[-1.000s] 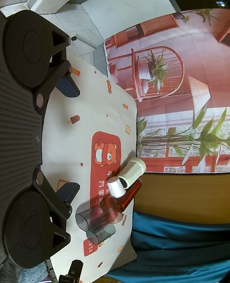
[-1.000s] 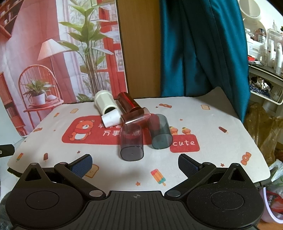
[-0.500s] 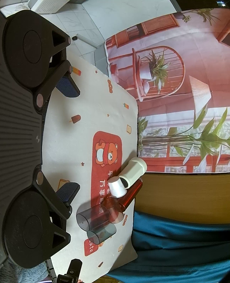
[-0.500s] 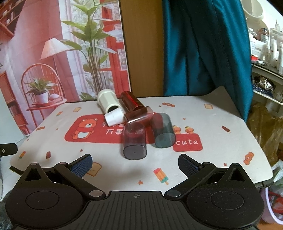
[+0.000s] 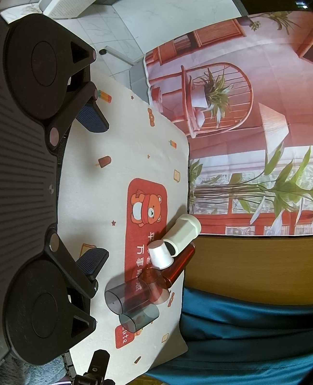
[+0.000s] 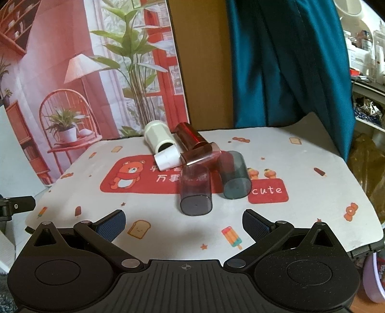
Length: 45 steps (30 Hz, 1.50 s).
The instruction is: Flip cup upright
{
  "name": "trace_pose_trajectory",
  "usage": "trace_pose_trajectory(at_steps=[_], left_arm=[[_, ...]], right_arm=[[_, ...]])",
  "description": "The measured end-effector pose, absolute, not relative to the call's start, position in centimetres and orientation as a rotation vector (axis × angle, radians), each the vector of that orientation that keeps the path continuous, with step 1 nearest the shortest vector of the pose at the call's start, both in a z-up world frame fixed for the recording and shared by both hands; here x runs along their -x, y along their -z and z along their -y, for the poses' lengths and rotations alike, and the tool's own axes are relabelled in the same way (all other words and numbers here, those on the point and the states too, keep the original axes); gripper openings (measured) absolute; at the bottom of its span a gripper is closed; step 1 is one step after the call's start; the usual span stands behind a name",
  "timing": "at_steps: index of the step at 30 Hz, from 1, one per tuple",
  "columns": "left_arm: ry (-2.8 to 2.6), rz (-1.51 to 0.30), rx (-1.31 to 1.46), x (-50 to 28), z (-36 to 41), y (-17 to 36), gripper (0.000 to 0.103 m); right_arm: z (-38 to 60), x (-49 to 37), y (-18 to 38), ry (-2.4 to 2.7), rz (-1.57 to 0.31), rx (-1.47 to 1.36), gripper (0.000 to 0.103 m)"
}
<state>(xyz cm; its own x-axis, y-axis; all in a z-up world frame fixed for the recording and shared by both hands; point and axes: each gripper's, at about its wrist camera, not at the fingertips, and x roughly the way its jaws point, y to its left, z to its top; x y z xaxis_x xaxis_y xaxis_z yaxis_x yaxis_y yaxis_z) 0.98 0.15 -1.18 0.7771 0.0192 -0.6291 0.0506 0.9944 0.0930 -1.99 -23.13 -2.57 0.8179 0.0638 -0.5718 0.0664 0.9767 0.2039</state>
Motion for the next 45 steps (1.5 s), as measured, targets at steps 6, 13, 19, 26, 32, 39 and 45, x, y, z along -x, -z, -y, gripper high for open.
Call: trace_pose_trajectory(at_steps=[6, 13, 19, 26, 32, 39, 45], left_arm=[[0.017, -0.682, -0.107, -0.9, -0.2, 1.2, 0.103], [0.017, -0.682, -0.106, -1.0, -0.2, 1.2, 0.103], [0.016, -0.684, -0.106, -0.8, -0.2, 1.4, 0.103], [0.028, -0.682, -0.097, -0.7, -0.4, 1.5, 0.103], [0.057, -0.709, -0.094, -1.4, -0.2, 2.0, 0.103], [0.051, -0.663, -0.063, -2.9, -1.1, 2.3, 0.103], [-0.004, -0.634, -0.043, -6.4, -1.6, 1.5, 0.103]], right_arm=[[23.3, 2.0, 2.7, 0.008, -0.616, -0.228, 0.103], [23.4, 2.0, 2.8, 0.007, -0.616, -0.228, 0.103], [23.4, 2.1, 2.8, 0.017, -0.611, -0.228, 0.103], [23.9, 2.0, 2.7, 0.027, -0.59, -0.241, 0.103], [24.9, 0.7, 3.0, 0.02, -0.602, -0.264, 0.103], [25.9, -2.4, 4.2, 0.025, -0.623, -0.28, 0.103], [25.2, -5.5, 4.4, -0.051, -0.614, -0.291, 0.103]])
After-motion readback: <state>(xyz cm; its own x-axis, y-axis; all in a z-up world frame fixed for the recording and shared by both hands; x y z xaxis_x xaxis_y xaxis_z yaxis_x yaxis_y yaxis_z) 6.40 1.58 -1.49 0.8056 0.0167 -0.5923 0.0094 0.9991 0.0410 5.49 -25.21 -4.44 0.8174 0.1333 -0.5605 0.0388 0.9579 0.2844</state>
